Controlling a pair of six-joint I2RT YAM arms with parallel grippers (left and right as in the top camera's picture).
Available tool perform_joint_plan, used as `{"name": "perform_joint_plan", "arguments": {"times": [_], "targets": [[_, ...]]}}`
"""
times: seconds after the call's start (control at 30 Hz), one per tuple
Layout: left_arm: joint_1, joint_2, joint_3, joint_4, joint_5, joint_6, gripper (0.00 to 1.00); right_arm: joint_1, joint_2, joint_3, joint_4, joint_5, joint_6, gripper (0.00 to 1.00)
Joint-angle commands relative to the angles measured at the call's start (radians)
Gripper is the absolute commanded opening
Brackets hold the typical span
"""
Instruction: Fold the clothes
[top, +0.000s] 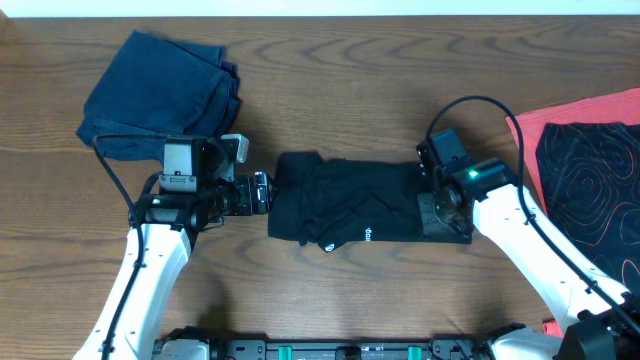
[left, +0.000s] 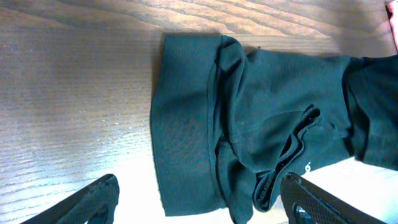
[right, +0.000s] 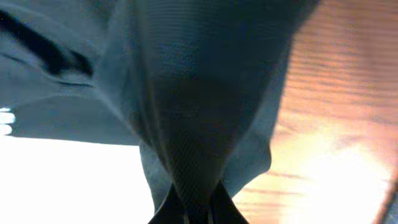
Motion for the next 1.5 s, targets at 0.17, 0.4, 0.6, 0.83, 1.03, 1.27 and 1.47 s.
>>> {"name": "perform_joint_plan", "arguments": {"times": [0.17,0.4,0.6,0.83,1.03,1.27,1.47], "targets": [[0.004,-0.001,0.018,0.005,0.006,0.009,0.85,-0.026,-0.008,-0.003,0.01,0.003,0.002,0.01],[0.004,-0.001,0.018,0.008,0.007,0.009,0.85,0.056,-0.001,-0.048,0.134,-0.087,-0.002,0.11],[0.004,-0.001,0.018,0.004,0.007,0.009,0.85,0.065,-0.01,-0.045,0.149,-0.081,0.021,0.49],[0.004,-0.001,0.018,0.004,0.007,0.009,0.85,-0.099,-0.093,-0.035,0.278,-0.158,0.103,0.38],[0.004,-0.001,0.018,0.004,0.007,0.009,0.85,-0.183,-0.035,-0.037,0.373,-0.205,0.211,0.02],[0.004,-0.001,0.018,0.004,0.007,0.009,0.85,-0.133,0.185,-0.037,0.497,-0.31,0.291,0.01],[0.004,-0.001,0.018,-0.026,0.007,0.009,0.85,-0.056,0.332,-0.037,0.606,-0.46,0.215,0.01]]}}
